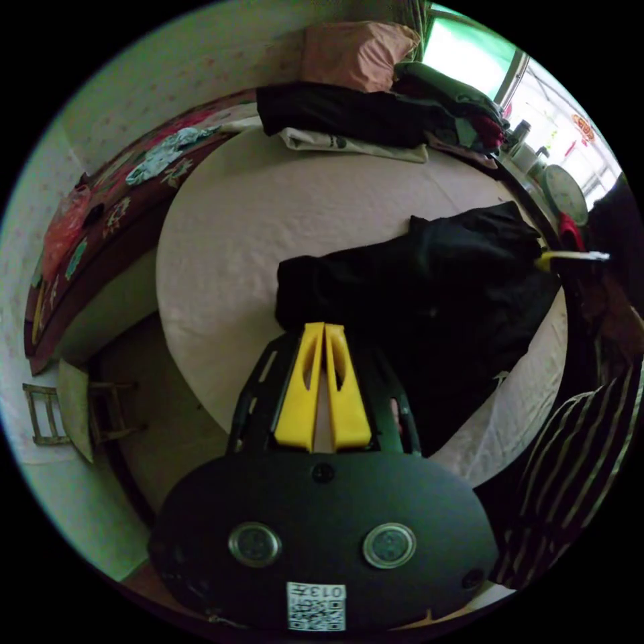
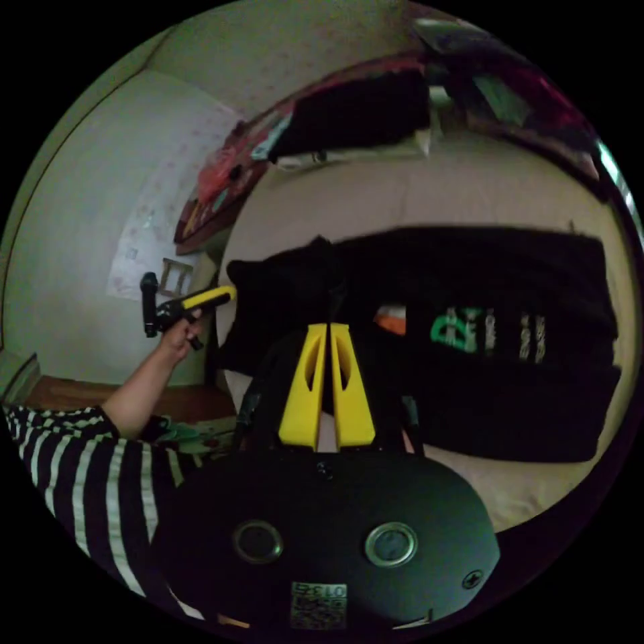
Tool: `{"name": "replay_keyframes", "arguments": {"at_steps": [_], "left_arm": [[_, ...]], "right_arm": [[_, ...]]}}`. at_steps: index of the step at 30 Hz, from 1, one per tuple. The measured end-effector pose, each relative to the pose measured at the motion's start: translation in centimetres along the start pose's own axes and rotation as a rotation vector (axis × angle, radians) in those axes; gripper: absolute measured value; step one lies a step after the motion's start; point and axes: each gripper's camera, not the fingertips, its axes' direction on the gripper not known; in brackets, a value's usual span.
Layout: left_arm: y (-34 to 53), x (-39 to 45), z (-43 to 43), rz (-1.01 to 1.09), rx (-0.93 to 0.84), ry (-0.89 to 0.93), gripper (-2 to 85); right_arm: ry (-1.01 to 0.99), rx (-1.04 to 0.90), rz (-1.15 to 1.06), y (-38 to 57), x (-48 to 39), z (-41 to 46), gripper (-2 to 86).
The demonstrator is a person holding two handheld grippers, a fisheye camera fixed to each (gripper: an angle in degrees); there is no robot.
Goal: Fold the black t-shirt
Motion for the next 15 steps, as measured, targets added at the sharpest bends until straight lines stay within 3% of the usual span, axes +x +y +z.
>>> {"name": "replay_keyframes", "arguments": {"at_steps": [5,9,11,13,15], "left_arm": [[-1.5,1.4,-1.6,0.041,0.072,-0.032,1.6],[-4.1,3.6,-2.1,0.148,0.135,0.081,6.7],[-5.3,4.2,-1.0,0.174,0.079,0.157,6.4],[-6.6,4.9,1.1,0.240,-0.064,0.118,2.0],[-7.1,5.4,1.1,0.316,-0.080,0.101,1.0]], "right_arm": [[-0.018,-0.026,0.037,1.7,1.3,2.4,0.8],[0.021,0.022,-0.055,1.8,0.4,1.5,0.9],[0.045,0.041,-0.089,2.0,0.0,1.0,0.9],[0.056,0.045,-0.115,2.1,-0.2,0.7,0.9],[0.049,0.085,-0.155,2.3,-0.8,-0.3,0.9]]}}
